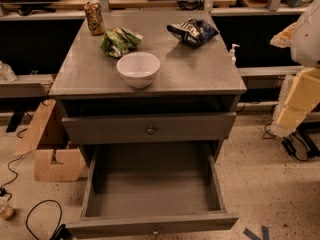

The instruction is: Place green jalapeno chip bag into middle drawer

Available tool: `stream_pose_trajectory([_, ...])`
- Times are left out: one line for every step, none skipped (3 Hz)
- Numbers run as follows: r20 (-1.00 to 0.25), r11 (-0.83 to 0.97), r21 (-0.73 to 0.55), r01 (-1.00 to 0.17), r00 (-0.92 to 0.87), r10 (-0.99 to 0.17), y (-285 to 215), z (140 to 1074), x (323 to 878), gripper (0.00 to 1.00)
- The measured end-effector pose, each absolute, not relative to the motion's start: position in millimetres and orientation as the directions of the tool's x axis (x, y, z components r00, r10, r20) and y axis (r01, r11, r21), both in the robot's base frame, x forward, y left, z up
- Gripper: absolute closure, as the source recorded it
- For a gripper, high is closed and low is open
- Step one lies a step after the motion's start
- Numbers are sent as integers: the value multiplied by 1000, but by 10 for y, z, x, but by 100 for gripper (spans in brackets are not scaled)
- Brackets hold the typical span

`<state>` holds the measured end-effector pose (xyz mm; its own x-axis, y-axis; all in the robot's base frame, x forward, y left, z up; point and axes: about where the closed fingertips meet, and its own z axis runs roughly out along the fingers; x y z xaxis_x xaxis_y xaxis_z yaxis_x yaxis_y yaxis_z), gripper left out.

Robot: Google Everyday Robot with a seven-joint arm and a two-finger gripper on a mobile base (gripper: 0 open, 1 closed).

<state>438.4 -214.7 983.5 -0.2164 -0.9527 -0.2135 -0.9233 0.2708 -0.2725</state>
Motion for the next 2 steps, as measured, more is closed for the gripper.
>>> stream_pose_trajectory([-214,271,-273,-923,-216,-953,-2147,9835,4385,0])
stream_pose_trajectory([-347,282,-286,-916,-175,-921,-1830,9776,5101,0])
